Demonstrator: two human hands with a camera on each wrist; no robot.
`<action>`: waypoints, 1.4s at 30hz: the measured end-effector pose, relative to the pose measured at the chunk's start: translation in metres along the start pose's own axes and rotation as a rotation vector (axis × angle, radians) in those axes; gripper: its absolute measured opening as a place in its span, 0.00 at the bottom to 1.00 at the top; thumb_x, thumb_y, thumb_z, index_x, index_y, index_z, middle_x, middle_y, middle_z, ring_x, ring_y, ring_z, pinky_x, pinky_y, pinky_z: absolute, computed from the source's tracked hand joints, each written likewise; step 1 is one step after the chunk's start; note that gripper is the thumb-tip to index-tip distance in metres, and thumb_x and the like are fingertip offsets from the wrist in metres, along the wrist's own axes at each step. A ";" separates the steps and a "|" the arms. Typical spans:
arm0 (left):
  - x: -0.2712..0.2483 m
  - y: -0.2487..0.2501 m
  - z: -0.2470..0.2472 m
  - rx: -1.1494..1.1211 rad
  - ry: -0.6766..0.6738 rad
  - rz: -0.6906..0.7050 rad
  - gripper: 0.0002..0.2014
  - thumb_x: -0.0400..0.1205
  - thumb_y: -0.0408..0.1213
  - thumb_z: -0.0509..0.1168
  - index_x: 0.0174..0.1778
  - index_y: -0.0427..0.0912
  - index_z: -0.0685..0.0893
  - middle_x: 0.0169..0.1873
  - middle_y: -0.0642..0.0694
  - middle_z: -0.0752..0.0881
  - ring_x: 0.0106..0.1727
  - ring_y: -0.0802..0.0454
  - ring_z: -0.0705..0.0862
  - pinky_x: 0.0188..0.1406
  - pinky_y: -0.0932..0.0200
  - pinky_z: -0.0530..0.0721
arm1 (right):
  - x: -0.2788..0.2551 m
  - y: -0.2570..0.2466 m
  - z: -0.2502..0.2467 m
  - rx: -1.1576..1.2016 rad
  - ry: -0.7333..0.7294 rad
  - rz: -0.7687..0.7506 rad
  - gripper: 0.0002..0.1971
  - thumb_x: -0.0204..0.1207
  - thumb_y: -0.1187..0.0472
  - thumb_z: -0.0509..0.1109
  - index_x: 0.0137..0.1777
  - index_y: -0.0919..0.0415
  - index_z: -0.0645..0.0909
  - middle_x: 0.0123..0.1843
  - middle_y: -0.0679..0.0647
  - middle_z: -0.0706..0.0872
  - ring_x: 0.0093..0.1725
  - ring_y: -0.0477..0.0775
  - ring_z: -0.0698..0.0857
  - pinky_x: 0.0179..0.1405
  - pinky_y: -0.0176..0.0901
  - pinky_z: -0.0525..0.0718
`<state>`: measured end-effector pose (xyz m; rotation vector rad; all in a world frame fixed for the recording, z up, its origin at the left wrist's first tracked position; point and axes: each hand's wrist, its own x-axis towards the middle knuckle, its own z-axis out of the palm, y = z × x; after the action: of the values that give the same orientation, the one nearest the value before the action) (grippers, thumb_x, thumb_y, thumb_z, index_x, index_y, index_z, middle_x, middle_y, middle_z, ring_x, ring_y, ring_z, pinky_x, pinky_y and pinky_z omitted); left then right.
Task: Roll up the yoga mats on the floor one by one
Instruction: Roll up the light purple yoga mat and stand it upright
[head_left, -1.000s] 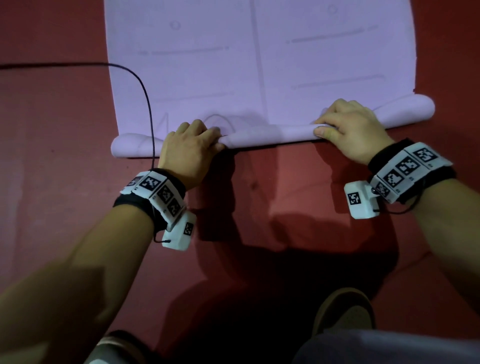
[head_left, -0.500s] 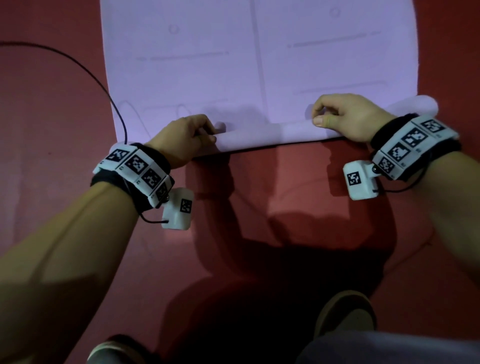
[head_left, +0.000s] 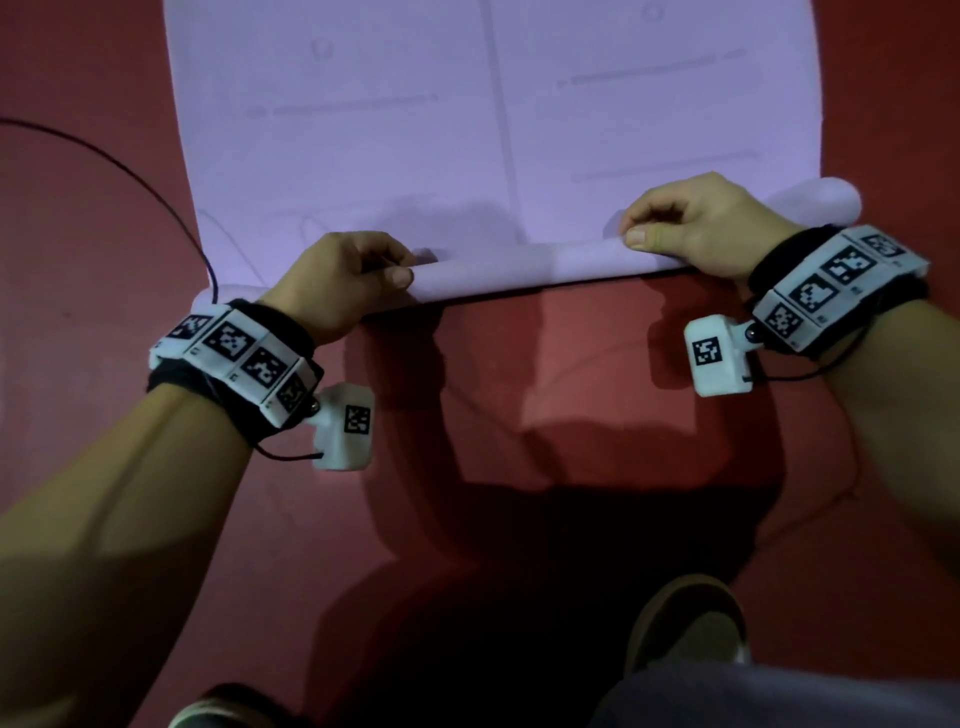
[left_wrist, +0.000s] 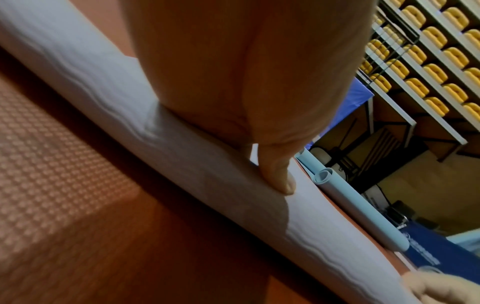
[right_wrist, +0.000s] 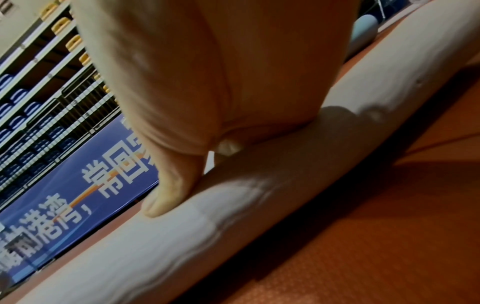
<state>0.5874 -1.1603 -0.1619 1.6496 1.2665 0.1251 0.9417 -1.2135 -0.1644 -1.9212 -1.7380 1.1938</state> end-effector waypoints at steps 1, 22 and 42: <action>0.003 0.000 0.000 0.063 0.002 -0.004 0.09 0.79 0.43 0.69 0.51 0.43 0.88 0.45 0.40 0.88 0.44 0.51 0.82 0.45 0.58 0.74 | 0.003 0.001 0.001 -0.019 -0.008 0.007 0.04 0.78 0.66 0.75 0.49 0.56 0.88 0.41 0.44 0.88 0.37 0.25 0.81 0.46 0.17 0.73; 0.005 -0.006 0.025 0.270 0.388 0.053 0.07 0.74 0.43 0.75 0.43 0.44 0.92 0.46 0.42 0.88 0.51 0.34 0.85 0.54 0.40 0.82 | -0.001 0.014 0.027 -0.186 0.332 -0.092 0.05 0.72 0.60 0.80 0.43 0.61 0.91 0.41 0.52 0.78 0.46 0.55 0.78 0.47 0.36 0.71; -0.022 -0.004 0.040 0.894 0.401 0.180 0.09 0.74 0.36 0.72 0.49 0.42 0.87 0.47 0.43 0.84 0.49 0.35 0.79 0.48 0.42 0.73 | -0.036 0.015 0.047 -0.804 0.478 -0.293 0.22 0.70 0.63 0.69 0.65 0.60 0.84 0.53 0.56 0.86 0.52 0.67 0.80 0.55 0.58 0.76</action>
<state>0.5989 -1.2030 -0.1744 2.6033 1.5927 -0.0134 0.9204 -1.2643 -0.1897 -1.9718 -2.2690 -0.1230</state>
